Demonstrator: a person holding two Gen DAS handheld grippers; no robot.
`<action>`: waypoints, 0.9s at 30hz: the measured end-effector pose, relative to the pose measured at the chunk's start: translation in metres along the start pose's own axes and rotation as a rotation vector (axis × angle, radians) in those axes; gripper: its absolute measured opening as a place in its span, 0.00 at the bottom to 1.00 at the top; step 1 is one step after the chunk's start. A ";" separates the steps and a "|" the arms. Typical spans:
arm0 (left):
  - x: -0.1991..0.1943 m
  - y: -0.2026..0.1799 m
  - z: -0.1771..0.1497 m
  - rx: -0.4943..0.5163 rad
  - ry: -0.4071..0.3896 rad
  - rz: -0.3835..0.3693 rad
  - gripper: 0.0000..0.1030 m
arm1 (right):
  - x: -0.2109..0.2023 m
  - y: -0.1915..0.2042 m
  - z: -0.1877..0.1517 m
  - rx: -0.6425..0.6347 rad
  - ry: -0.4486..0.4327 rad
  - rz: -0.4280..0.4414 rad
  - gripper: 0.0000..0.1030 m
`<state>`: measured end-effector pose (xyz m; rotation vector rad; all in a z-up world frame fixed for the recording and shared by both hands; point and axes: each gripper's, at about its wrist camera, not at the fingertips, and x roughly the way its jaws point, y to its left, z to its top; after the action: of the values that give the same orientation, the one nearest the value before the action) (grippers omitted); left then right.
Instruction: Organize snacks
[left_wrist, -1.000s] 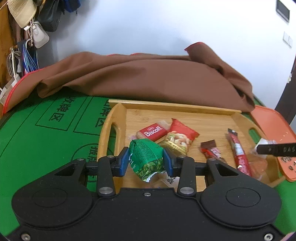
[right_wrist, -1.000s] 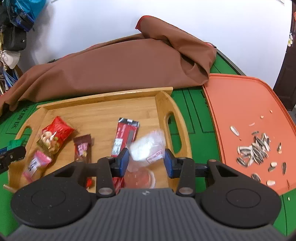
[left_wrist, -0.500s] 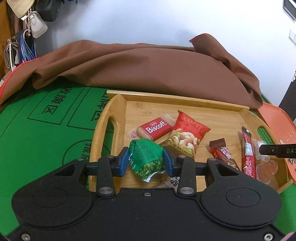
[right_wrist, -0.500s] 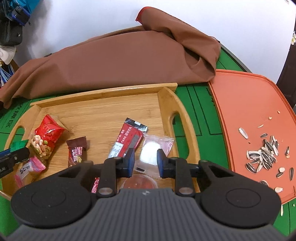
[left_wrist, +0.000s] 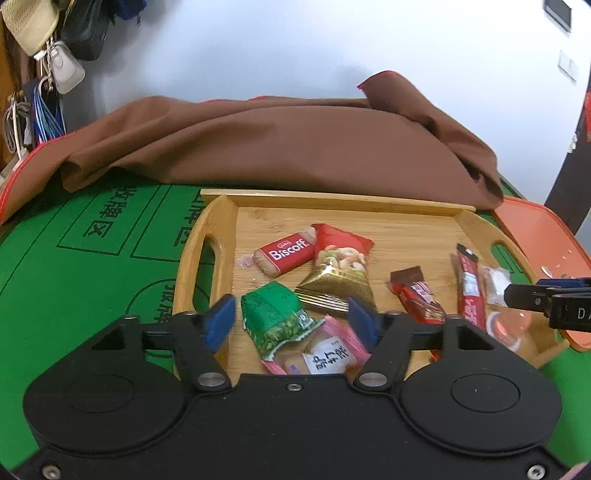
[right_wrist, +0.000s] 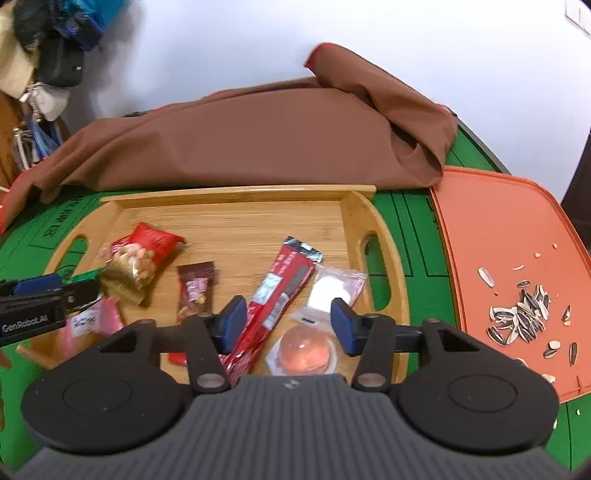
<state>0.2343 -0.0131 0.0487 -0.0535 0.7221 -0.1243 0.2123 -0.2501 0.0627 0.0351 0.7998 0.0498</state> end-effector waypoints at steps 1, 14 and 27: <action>-0.004 -0.001 -0.002 0.005 -0.006 -0.005 0.74 | -0.003 0.002 -0.002 -0.008 -0.007 0.008 0.68; -0.064 -0.012 -0.041 0.081 -0.054 -0.055 0.89 | -0.046 0.014 -0.044 -0.068 -0.059 0.075 0.88; -0.100 -0.021 -0.092 0.157 -0.045 -0.084 0.91 | -0.080 0.023 -0.096 -0.162 -0.076 0.093 0.95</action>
<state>0.0967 -0.0211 0.0475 0.0631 0.6638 -0.2591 0.0871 -0.2303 0.0538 -0.0784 0.7154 0.1996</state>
